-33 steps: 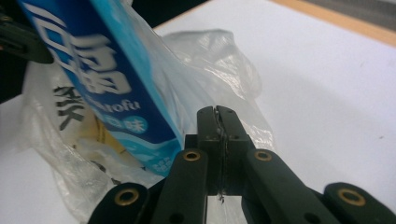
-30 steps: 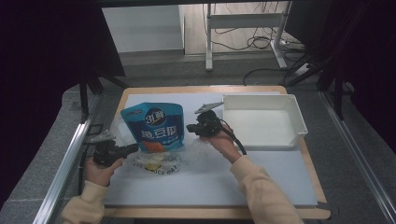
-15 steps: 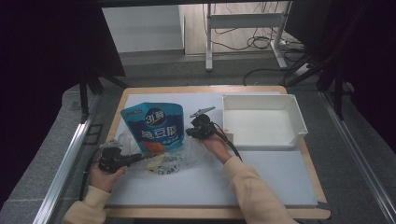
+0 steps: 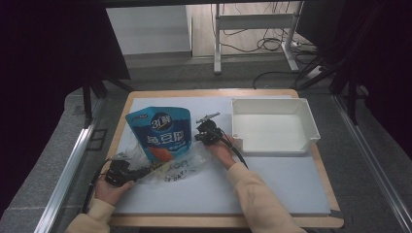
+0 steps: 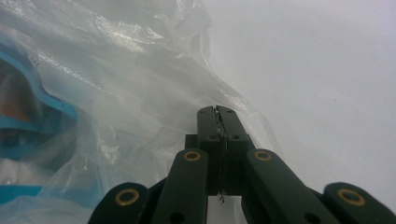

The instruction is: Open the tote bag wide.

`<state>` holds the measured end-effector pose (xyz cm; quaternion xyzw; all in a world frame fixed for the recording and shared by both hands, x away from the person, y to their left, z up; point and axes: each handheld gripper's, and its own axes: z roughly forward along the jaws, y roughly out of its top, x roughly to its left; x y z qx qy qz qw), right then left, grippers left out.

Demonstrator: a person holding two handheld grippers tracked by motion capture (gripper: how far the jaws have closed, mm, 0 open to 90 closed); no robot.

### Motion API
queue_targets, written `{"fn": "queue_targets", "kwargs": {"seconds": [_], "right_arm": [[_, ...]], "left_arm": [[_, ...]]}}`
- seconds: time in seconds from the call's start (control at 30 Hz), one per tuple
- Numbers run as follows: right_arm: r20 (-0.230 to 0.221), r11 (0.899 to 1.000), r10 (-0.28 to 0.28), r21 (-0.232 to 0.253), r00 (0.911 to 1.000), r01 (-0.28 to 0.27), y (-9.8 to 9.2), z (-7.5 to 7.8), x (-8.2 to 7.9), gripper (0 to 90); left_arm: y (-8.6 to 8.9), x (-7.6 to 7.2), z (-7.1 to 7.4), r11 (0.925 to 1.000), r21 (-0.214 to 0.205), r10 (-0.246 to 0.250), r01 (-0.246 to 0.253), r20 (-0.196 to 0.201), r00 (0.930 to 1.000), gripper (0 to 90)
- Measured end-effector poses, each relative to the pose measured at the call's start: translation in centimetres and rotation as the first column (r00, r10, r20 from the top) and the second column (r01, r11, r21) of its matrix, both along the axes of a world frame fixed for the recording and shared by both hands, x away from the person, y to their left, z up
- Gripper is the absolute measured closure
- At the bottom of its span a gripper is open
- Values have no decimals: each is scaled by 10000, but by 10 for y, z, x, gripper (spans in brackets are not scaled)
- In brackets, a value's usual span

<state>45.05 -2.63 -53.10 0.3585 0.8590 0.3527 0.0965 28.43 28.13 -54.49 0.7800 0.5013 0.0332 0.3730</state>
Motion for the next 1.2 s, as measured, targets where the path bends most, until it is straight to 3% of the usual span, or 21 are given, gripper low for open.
{"fn": "queue_targets", "kwargs": {"seconds": [0.17, 0.27, 0.3, 0.37, 0.5, 0.7, 0.87, 0.93, 1.07, 1.13, 1.2], "right_arm": [[63, 10000, -73, -10, 10000, 73, 0, 0, -1, 884], [182, 9994, -99, 321, 9998, 93, -1, 6, -5, 884], [469, 9983, 32, 571, 9989, -59, -3, 15, -9, 884], [502, 9977, 63, 665, 9987, -96, -4, 19, -11, 884], [1096, 9938, 195, 1065, 9938, -313, -14, 46, -21, 884], [1558, 9820, 310, 1795, 9873, -592, -35, 82, -37, 883], [1773, 9755, 614, 1974, 9822, -966, -43, 98, -51, 884], [1940, 9711, 1038, 1922, 9755, -1415, -43, 105, -66, 884], [1894, 9651, 1575, 1783, 9692, -1917, -37, 106, -80, 884], [1526, 9630, 2120, 1353, 9653, -2329, -24, 92, -90, 884], [1436, 9624, 2217, 1268, 9645, -2401, -21, 86, -92, 884]], "left_arm": [[0, -1, 0, 10000, 44, 20, -21, 99, 9999, 895], [2, -2, 4, 9997, -220, 75, -69, 262, 9996, 895], [2, -3, 7, 9995, -288, 110, -99, 376, 9992, 895], [5, -4, 14, 9986, -513, 174, -139, 688, 9975, 895], [6, -8, 28, 9963, -847, 265, -162, 1219, 9922, 894], [6, -11, 46, 9930, -1157, 427, -224, 1761, 9835, 892], [7, -14, 64, 9912, -1294, 548, -263, 2219, 9735, 892], [9, -14, 74, 9906, -1325, 643, -327, 2423, 9681, 893], [11, -8, 81, 9905, -1247, 883, -588, 2461, 9652, 894], [13, 0, 80, 9904, -1121, 1059, -813, 2346, 9663, 895], [17, 12, 75, 9876, -1226, 1225, -981, 2103, 9699, 895]]}}
